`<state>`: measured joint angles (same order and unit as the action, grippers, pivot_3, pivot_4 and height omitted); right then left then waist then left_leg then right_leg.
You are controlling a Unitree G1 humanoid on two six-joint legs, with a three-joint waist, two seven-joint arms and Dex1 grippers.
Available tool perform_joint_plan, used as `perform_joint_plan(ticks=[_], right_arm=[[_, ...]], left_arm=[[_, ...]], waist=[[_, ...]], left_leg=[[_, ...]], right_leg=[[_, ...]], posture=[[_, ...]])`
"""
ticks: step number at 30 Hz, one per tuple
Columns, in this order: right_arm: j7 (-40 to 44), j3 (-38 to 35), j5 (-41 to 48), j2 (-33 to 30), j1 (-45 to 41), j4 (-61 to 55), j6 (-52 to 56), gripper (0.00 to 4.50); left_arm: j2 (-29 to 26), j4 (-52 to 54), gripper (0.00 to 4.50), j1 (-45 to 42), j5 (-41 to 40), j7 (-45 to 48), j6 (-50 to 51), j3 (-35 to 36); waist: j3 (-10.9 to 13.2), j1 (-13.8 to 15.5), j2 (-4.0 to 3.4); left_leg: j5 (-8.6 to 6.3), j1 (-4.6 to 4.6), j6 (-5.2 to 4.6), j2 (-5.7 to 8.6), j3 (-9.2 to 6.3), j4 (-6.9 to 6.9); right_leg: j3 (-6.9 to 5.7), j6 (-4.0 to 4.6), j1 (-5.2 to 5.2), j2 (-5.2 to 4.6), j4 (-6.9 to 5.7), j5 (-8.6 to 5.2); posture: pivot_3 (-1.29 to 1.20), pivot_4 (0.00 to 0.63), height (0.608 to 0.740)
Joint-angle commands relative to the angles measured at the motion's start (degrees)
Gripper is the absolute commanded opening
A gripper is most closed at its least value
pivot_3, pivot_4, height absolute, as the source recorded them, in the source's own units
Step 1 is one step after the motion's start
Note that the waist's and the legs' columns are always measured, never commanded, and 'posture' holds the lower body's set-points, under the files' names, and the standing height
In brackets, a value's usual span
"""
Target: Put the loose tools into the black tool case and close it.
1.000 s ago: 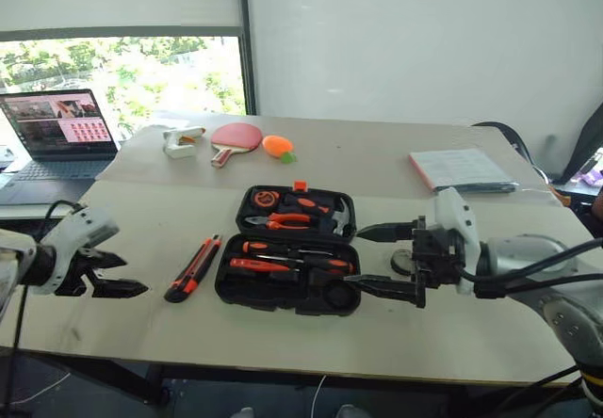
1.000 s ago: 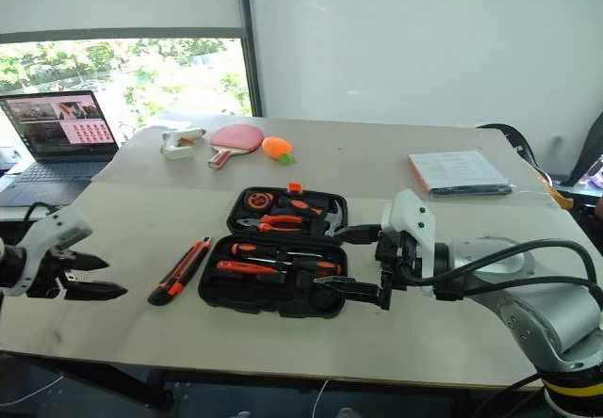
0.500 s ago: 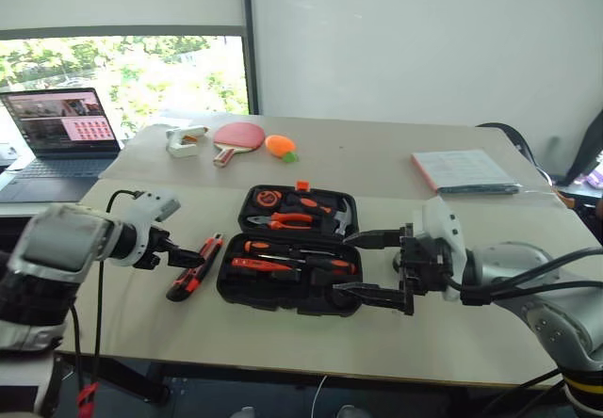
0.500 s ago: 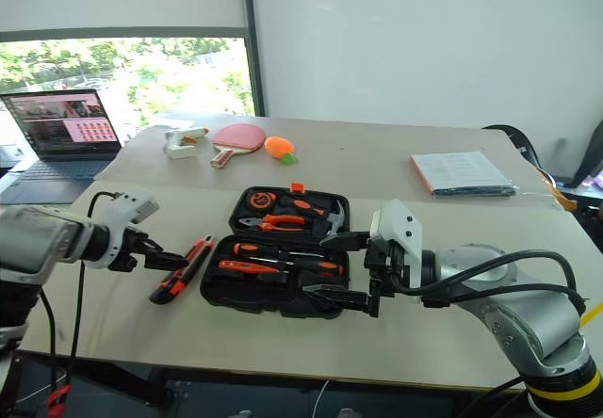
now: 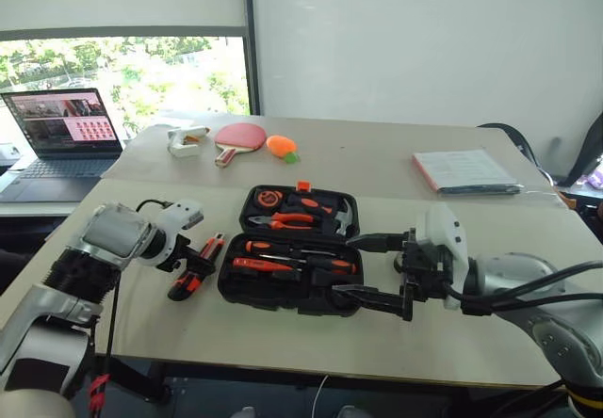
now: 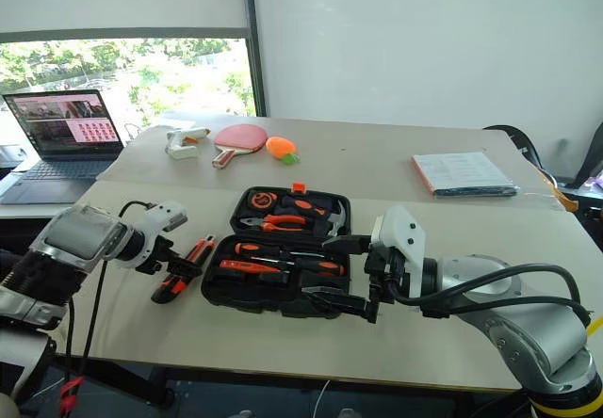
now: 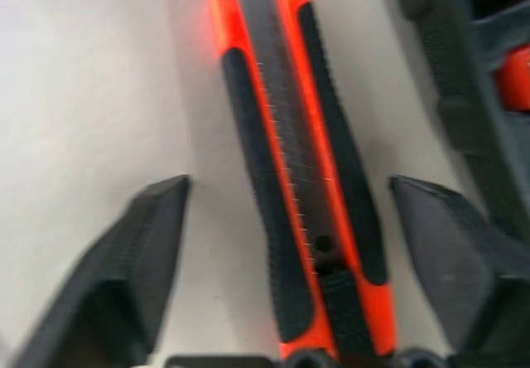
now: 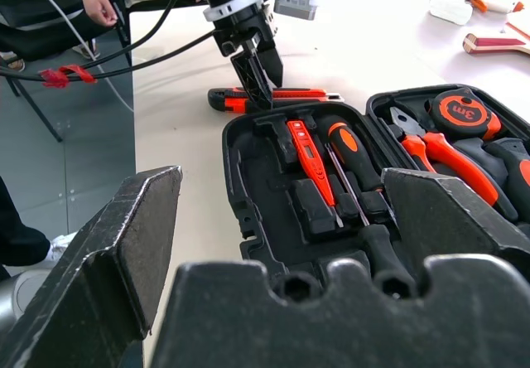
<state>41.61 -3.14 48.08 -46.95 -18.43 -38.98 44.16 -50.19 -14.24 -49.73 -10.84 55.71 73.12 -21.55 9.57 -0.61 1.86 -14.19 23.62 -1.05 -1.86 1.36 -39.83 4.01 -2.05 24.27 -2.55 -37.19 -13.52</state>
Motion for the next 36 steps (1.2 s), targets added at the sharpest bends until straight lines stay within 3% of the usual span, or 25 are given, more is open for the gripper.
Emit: perform_joint_plan(ticks=[1,4,12,21,29,36], right_arm=[[-0.64,-2.21,1.25,-0.42,-0.05,-1.97,0.25,4.50],[-0.57,-2.46,1.63,-1.09,0.22,-2.27,0.48,4.50],[0.37,-3.54,2.98,-2.98,1.60,-3.02,0.71,4.50],[-0.41,-3.67,3.48,-3.85,2.41,-3.54,1.16,4.50],[-2.45,-4.15,4.15,-3.29,3.44,-4.98,1.71,4.50],[-4.47,-4.80,4.93,-2.98,5.47,-6.62,1.65,4.50]], left_arm=[[1.04,-1.45,2.37,-0.15,-0.39,1.60,-0.77,-1.89],[0.19,-4.15,1.56,-1.12,0.46,1.93,-3.68,-0.70],[-2.00,-10.12,1.55,-6.16,2.92,9.23,-35.09,4.89],[-1.09,9.53,1.55,-7.83,-3.26,31.86,-35.96,-0.40],[1.95,13.10,1.55,-4.65,5.65,31.59,-39.75,-9.29],[2.74,14.93,1.55,-1.76,8.28,32.18,-40.21,-11.55]], waist=[[-0.01,0.01,-0.02],[-0.01,0.04,-0.03],[0.09,0.04,0.15],[0.11,0.18,0.18],[0.11,-0.38,0.18],[0.11,-0.18,0.18]], left_leg=[[0.00,0.00,0.00,0.00,0.00,0.00],[0.00,0.01,0.00,0.01,0.00,0.00],[0.02,0.15,0.03,-0.03,0.00,-0.01],[0.00,0.30,0.00,0.00,0.02,0.01],[0.01,0.14,0.00,-0.02,0.02,-0.02],[0.01,0.21,0.00,-0.02,0.00,-0.02]], right_leg=[[0.00,0.00,0.00,-0.01,0.00,0.00],[0.00,-0.01,0.00,-0.01,0.00,0.00],[-0.02,0.03,0.12,0.01,0.01,0.02],[-0.03,-0.05,0.15,-0.04,0.15,0.00],[0.04,-0.02,0.09,0.05,0.04,0.02],[0.03,-0.04,0.12,0.04,0.09,0.01]], posture=[[0.00,0.150,0.737],[0.00,0.150,0.737],[0.00,0.150,0.737],[0.00,0.150,0.737],[0.00,0.150,0.737],[0.00,0.150,0.737]])
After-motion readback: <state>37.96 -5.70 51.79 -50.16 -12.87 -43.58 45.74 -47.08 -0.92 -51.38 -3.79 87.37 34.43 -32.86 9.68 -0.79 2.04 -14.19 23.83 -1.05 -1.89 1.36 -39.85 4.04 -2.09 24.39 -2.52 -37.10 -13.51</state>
